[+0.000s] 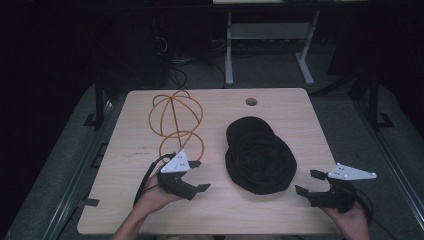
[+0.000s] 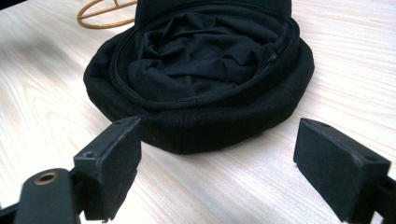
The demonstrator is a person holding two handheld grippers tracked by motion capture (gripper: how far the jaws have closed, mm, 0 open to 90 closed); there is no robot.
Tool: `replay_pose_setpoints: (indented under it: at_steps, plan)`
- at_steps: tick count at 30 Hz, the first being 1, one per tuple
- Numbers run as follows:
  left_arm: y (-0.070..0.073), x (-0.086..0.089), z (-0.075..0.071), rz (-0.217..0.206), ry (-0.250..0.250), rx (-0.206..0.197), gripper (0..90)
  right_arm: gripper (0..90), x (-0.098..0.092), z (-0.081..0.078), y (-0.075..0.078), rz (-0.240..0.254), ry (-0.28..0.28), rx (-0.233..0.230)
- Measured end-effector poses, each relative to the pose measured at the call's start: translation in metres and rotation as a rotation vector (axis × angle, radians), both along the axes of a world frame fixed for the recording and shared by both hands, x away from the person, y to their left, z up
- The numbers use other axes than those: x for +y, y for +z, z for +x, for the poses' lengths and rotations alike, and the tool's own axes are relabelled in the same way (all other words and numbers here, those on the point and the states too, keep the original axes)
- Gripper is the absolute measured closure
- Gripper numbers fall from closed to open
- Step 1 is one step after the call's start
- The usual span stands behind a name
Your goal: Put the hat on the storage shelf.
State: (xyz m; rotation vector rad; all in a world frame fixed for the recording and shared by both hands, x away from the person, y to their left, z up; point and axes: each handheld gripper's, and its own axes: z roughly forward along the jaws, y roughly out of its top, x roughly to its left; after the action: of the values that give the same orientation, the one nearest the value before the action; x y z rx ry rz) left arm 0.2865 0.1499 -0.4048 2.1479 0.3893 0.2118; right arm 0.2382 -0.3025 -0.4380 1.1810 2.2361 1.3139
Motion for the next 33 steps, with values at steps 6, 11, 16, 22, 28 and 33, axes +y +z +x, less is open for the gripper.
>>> replay_pose_setpoints:
  at_steps: [6, 11, 16, 22, 28, 33]
  plan:
    - [0.0, -0.022, 0.005, 0.01, -0.038, -0.005, 22.6, 15.1, 0.001, 0.001, 0.001, -0.002, 0.008, -0.007]
    - [-0.002, -0.035, 0.011, 0.029, -0.065, 0.005, 23.4, 15.1, 0.002, 0.002, 0.001, 0.002, 0.012, -0.001]
    - [-0.005, -0.055, 0.019, 0.037, -0.099, 0.03, 23.4, 15.1, 0.0, 0.002, 0.001, 0.007, 0.011, -0.001]
    - [-0.005, -0.073, 0.023, 0.036, -0.134, 0.032, 23.5, 15.1, -0.002, 0.001, 0.002, 0.009, 0.011, -0.002]
    - [-0.011, -0.095, 0.028, 0.068, -0.179, 0.039, 23.6, 15.1, -0.002, 0.002, 0.001, 0.007, 0.013, 0.0]
    - [-0.014, -0.107, 0.031, 0.089, -0.202, 0.04, 23.6, 15.1, -0.002, 0.001, 0.002, 0.008, 0.015, -0.002]
